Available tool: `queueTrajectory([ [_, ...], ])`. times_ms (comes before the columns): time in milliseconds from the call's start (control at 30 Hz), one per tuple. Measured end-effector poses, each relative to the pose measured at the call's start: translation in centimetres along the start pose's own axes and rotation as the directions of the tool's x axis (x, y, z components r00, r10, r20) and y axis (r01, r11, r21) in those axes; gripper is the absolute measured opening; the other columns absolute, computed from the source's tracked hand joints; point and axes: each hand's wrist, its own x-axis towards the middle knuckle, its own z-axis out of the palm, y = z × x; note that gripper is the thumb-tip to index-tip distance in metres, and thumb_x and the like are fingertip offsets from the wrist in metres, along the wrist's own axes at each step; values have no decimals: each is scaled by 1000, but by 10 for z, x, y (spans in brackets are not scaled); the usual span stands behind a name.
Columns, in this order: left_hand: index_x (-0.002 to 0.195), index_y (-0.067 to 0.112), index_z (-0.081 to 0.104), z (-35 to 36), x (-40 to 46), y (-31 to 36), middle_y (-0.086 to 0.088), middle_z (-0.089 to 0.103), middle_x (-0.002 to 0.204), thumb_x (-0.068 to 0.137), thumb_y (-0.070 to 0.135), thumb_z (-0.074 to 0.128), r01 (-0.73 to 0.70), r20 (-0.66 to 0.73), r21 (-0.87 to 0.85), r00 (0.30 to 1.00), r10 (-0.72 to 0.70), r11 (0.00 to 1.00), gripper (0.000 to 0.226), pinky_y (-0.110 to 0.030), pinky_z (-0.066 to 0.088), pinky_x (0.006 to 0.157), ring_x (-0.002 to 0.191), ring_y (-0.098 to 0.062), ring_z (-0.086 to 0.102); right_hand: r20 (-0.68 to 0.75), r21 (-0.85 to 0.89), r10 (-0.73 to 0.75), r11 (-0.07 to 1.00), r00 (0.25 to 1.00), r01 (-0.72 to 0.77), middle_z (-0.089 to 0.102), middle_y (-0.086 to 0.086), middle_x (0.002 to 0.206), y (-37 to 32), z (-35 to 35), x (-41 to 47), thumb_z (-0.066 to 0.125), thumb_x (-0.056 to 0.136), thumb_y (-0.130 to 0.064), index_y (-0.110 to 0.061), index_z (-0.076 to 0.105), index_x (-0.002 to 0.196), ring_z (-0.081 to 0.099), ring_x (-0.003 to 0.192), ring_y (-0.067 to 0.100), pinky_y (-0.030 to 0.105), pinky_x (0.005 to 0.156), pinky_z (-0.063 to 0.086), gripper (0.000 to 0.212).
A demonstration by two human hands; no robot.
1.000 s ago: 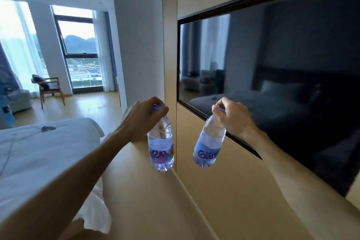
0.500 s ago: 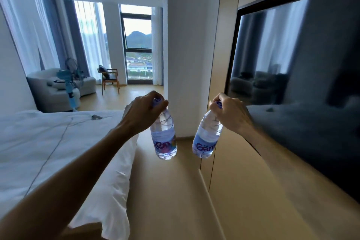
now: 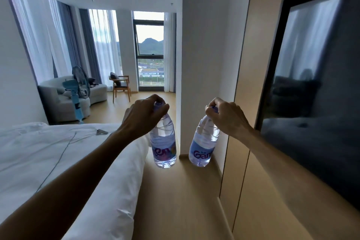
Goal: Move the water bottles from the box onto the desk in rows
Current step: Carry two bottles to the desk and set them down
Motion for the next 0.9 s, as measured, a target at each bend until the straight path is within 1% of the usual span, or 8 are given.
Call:
queueTrajectory([
  [67, 110, 16, 60, 10, 31, -20, -6, 74, 93, 82, 60, 41, -2, 3, -1, 1000, 2, 1000, 55, -38, 57, 68, 77, -21, 68, -12, 10, 1, 1000, 1000, -1, 59, -3, 82, 8, 19, 32, 46, 99, -33, -14, 59, 105, 54, 71, 17, 11, 54, 29, 24],
  [167, 111, 14, 60, 30, 74, -46, -6, 73, 93, 82, 56, 41, 1, 0, 1, 1000, -1, 1000, 54, -36, 57, 66, 76, -21, 67, 0, 25, 1, 1000, 1000, -1, 59, -3, 83, 24, 46, 74, 46, 100, -33, -13, 59, 108, 55, 73, 17, 18, 57, 33, 25],
  [233, 111, 14, 60, 45, 101, -61, -7, 73, 92, 84, 56, 42, 9, 0, 6, 1000, -9, 1000, 53, -35, 56, 65, 75, -21, 67, -3, 28, 1, 1000, 1000, -1, 59, -3, 83, 38, 62, 102, 46, 100, -33, -13, 59, 108, 54, 73, 17, 17, 56, 33, 25],
  [433, 113, 9, 60, 98, 179, -106, -11, 72, 96, 95, 36, 56, 60, -37, -3, 998, -60, 998, 32, -39, 56, 69, 78, -24, 66, 26, 57, -45, 997, 999, 44, 62, 0, 85, 87, 109, 189, 46, 100, -30, -10, 59, 106, 57, 74, 16, 23, 67, 42, 24],
  [567, 114, 9, 60, 133, 228, -127, -11, 72, 97, 95, 38, 55, 85, -52, 3, 995, -85, 996, 35, -42, 58, 71, 78, -23, 67, 44, 72, -89, 994, 995, 86, 62, 0, 86, 121, 140, 250, 47, 99, -30, -10, 60, 106, 58, 74, 17, 25, 68, 45, 25],
  [667, 114, 12, 59, 151, 264, -142, -10, 72, 97, 93, 45, 53, 115, -71, 24, 991, -113, 993, 40, -44, 58, 71, 77, -22, 67, 67, 63, -136, 989, 989, 132, 67, 2, 89, 142, 161, 298, 47, 99, -32, -10, 61, 107, 62, 76, 20, 31, 75, 55, 27],
  [767, 114, 11, 59, 164, 299, -160, -11, 71, 98, 95, 42, 53, 147, -95, 41, 985, -143, 988, 37, -45, 58, 69, 78, -23, 66, 55, 74, -161, 985, 985, 156, 71, 7, 94, 159, 183, 344, 46, 99, -34, -10, 62, 107, 66, 79, 24, 38, 78, 57, 29],
  [900, 116, 8, 59, 179, 338, -188, -11, 68, 97, 97, 34, 53, 183, -132, 80, 976, -171, 980, 33, -41, 58, 68, 77, -23, 64, 60, 105, -195, 977, 979, 188, 71, 8, 95, 174, 218, 398, 46, 99, -33, -9, 61, 109, 64, 76, 22, 35, 76, 57, 30],
])
